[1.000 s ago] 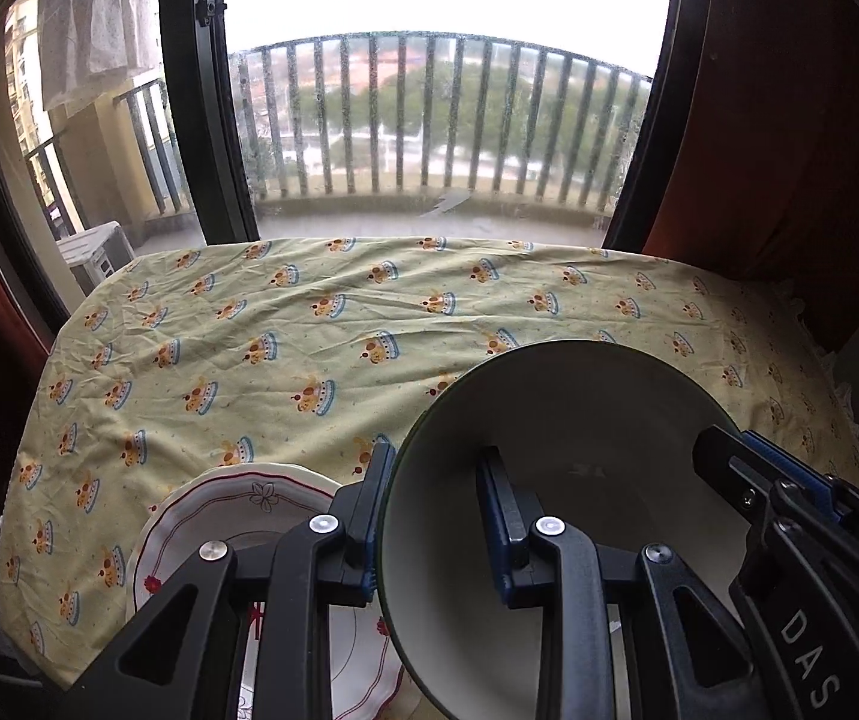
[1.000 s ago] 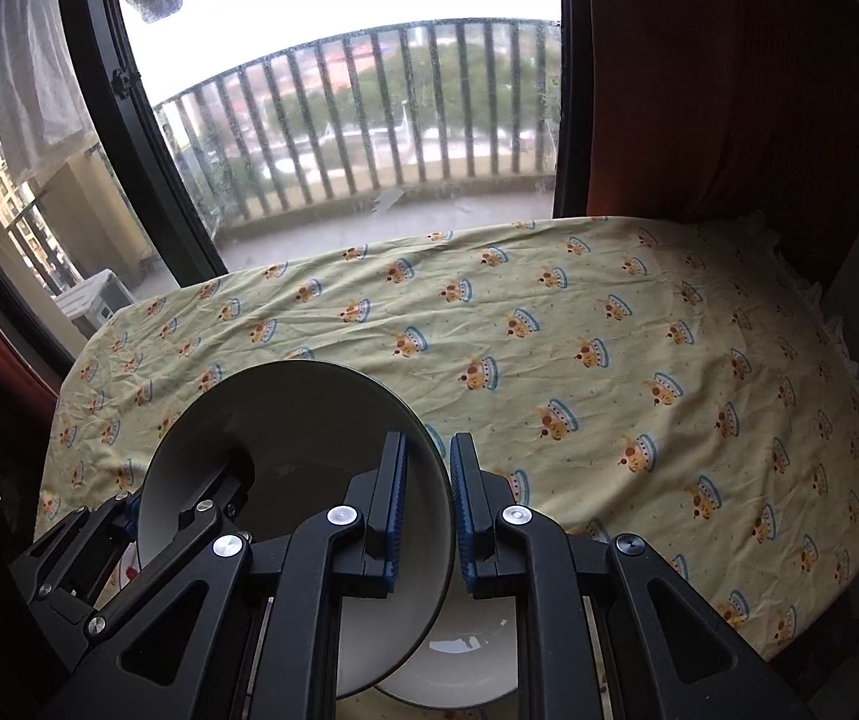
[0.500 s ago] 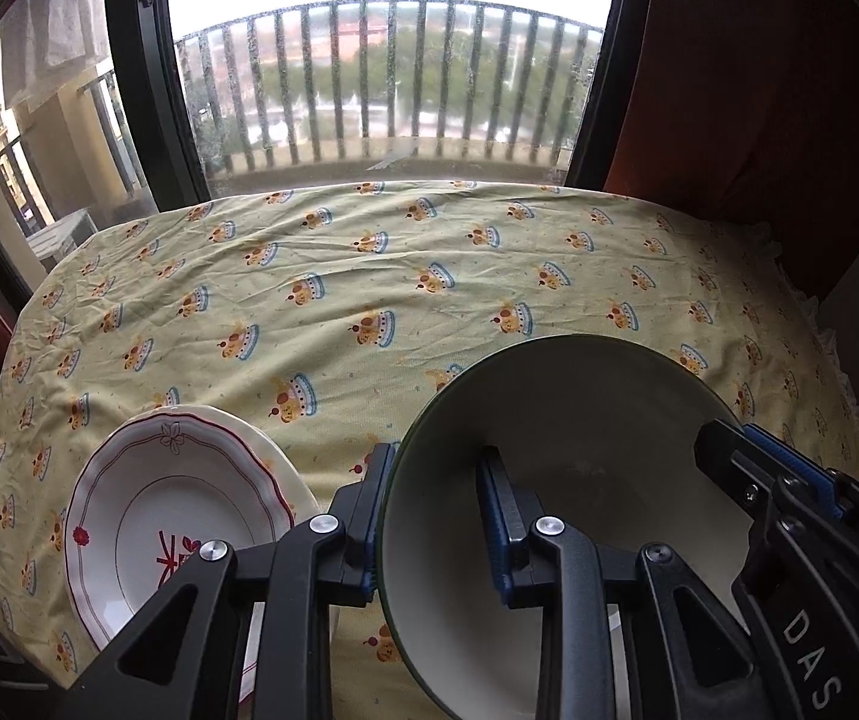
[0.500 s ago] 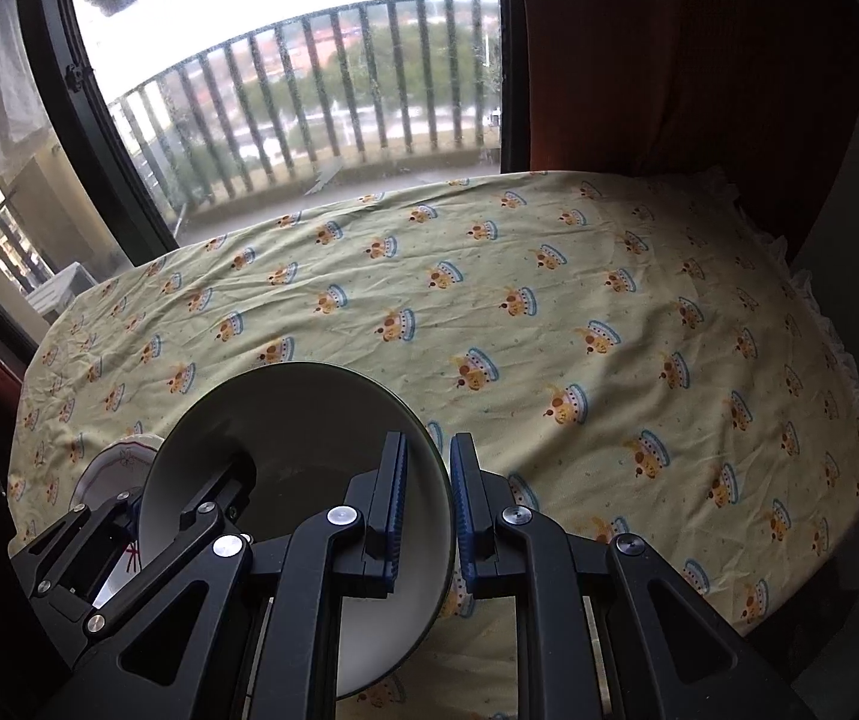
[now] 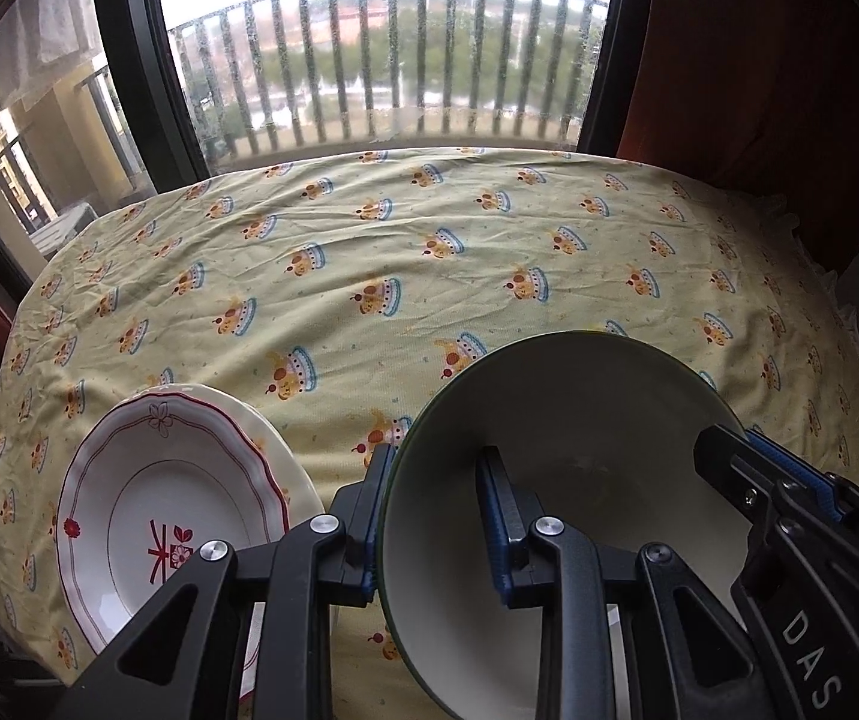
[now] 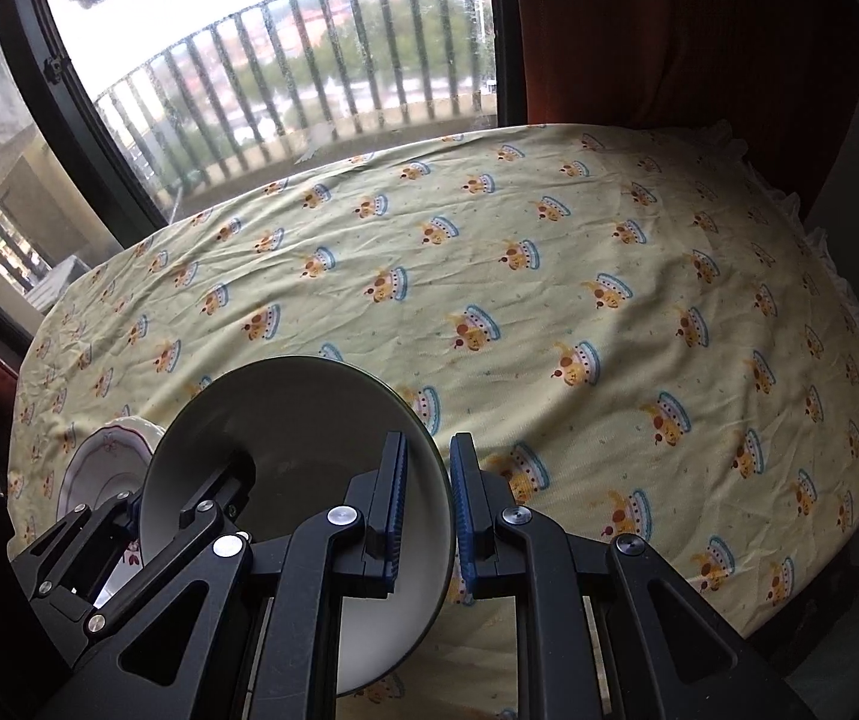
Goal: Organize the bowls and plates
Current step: 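Lower the small bowl into the grey bowl and open both grippers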
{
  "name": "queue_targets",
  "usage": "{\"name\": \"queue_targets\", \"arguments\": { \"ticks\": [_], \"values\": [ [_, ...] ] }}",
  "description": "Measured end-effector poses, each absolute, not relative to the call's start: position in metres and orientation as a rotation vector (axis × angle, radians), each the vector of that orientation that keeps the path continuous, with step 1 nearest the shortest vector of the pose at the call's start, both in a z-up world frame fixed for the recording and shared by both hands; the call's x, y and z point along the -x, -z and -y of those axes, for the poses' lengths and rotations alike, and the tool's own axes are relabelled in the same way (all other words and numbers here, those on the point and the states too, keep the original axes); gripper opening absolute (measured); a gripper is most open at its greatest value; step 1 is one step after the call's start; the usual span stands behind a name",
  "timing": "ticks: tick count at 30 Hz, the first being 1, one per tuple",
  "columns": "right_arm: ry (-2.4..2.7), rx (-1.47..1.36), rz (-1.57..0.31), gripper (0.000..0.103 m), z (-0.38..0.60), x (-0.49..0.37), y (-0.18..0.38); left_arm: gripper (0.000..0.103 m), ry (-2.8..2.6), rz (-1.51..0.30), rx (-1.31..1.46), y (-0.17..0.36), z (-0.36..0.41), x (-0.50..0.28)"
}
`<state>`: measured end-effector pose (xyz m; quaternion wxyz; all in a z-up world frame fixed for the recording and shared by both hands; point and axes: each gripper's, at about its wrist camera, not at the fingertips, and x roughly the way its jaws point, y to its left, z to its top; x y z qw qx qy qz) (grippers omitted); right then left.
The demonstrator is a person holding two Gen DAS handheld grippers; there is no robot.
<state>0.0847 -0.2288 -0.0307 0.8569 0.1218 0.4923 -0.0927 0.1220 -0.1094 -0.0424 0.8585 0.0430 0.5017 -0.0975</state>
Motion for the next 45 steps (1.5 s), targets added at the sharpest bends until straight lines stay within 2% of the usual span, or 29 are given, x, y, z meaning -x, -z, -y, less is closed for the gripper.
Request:
{"name": "queue_targets", "arguments": {
  "ticks": [17, 20, 24, 27, 30, 32, 34, 42, 45],
  "values": [
    [0.211, -0.195, -1.075, 0.02, 0.217, -0.09, 0.046, 0.026, 0.209, -1.071, -0.085, 0.058, 0.102, -0.12],
    [0.222, -0.18, -1.078, 0.022, 0.214, -0.089, 0.048, 0.034, 0.238, -1.103, -0.068, 0.061, 0.1, -0.121],
    [0.247, -0.19, -1.098, 0.025, 0.212, -0.089, 0.052, 0.036, 0.26, -1.157, -0.07, 0.068, 0.1, -0.121],
    [0.273, -0.217, -1.121, 0.029, 0.211, -0.088, 0.057, 0.04, 0.285, -1.168, -0.065, 0.071, 0.096, -0.121],
    [0.3, -0.205, -1.116, 0.047, 0.207, -0.087, 0.056, 0.05, 0.328, -1.198, -0.046, 0.076, 0.092, -0.125],
    [0.324, -0.205, -1.107, 0.063, 0.206, -0.085, 0.054, 0.054, 0.364, -1.214, -0.039, 0.077, 0.09, -0.127],
    [0.347, -0.209, -1.105, 0.069, 0.205, -0.084, 0.052, 0.055, 0.393, -1.227, -0.042, 0.079, 0.089, -0.13],
    [0.375, -0.309, -1.134, 0.07, 0.211, -0.081, 0.062, 0.055, 0.521, -1.271, 0.003, 0.089, 0.091, -0.137],
    [0.385, -0.331, -1.137, 0.07, 0.216, -0.082, 0.065, 0.052, 0.543, -1.291, 0.021, 0.09, 0.095, -0.139]
  ]
}}
